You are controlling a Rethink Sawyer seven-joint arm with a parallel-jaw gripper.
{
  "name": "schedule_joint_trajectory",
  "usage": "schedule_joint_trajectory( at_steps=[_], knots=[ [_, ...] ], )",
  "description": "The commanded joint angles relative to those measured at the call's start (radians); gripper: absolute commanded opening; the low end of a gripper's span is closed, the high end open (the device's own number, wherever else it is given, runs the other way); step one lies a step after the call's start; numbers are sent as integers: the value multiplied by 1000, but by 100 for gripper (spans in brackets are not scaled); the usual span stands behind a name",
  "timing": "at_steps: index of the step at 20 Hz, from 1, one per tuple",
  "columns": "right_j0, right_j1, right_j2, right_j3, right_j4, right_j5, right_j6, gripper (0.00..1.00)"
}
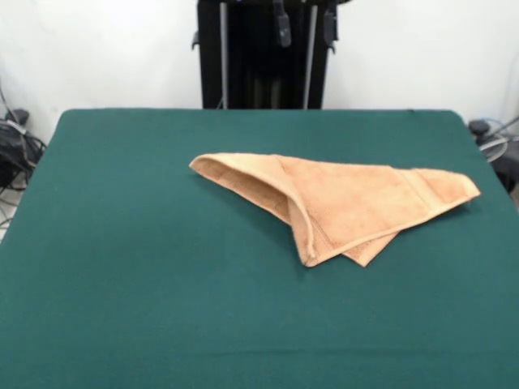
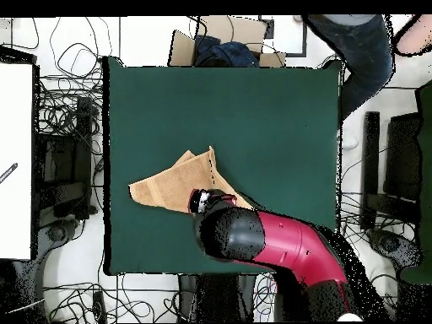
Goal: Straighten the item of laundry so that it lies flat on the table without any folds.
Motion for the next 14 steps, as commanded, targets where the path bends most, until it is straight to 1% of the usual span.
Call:
schedule_joint_trajectory(
  at_steps=[1, 2, 4, 5, 8, 9, 11, 14],
  knots=[
    [-4, 15, 80, 114, 5, -100, 53, 100],
    [-7, 29, 88, 119, 5, -121, 59, 100],
    [11, 51, 72, 117, -10, -154, 87, 100],
    [28, 56, 54, 109, -25, -147, 94, 100],
    [115, 72, -56, 32, -112, -95, 136, 100],
    [118, 92, -63, 34, -114, -114, 136, 100],
    [112, 162, -67, 31, -115, -170, 132, 100],
    [81, 293, -49, 13, -124, -262, 110, 100]
  ],
)
